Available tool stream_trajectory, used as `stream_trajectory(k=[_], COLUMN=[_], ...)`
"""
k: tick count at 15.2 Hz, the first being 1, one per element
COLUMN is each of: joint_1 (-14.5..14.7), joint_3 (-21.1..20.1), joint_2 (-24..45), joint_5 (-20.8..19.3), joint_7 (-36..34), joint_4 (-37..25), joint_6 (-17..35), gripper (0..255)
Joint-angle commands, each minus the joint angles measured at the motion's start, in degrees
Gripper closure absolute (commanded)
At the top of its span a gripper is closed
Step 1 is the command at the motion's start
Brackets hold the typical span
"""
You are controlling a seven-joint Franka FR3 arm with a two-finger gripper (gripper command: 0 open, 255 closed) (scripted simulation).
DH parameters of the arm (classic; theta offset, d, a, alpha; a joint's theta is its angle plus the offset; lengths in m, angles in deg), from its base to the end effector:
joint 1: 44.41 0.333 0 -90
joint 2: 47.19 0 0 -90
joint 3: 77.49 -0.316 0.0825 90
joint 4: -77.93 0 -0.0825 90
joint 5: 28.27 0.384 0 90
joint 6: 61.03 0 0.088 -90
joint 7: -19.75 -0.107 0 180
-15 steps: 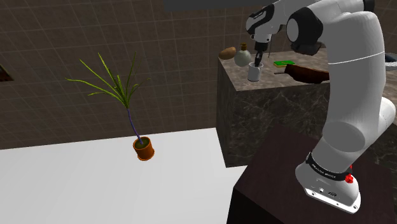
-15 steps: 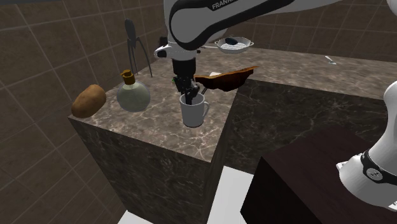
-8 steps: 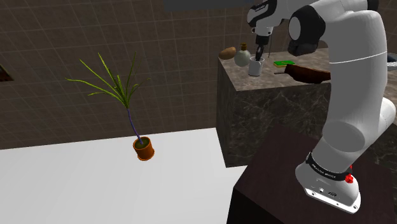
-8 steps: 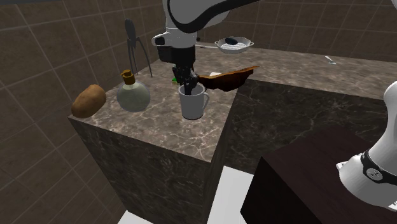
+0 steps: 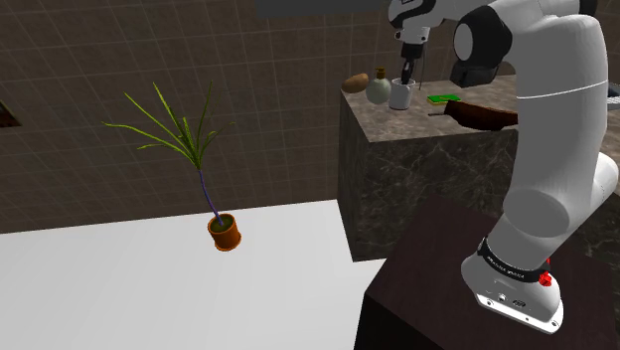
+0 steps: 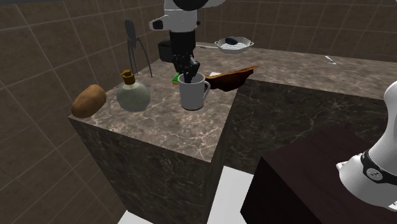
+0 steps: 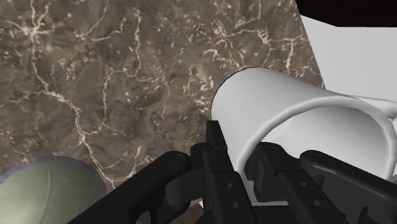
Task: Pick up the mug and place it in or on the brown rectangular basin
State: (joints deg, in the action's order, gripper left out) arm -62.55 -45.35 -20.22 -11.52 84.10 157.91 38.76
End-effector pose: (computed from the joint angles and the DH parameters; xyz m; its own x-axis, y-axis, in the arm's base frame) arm 0.5012 -0.4571 0.4637 0.9735 0.2283 0.0136 0.2287 -0.9712 -0.0667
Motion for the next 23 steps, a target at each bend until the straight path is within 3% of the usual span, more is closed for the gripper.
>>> stream_trajectory(k=[1,16,23], joint_1=[-0.22,-3.06,-7.39], joint_3=[0.06,0.1,2.59], joint_2=[-0.05,1.65,-2.03], joint_5=[-0.09,0.49,-0.86], joint_7=[-0.18,-1.28,6.57], joint_4=[-1.55,-15.63,-10.66], joint_6=[-1.56,-13.7,-12.93], gripper=[255,255,255])
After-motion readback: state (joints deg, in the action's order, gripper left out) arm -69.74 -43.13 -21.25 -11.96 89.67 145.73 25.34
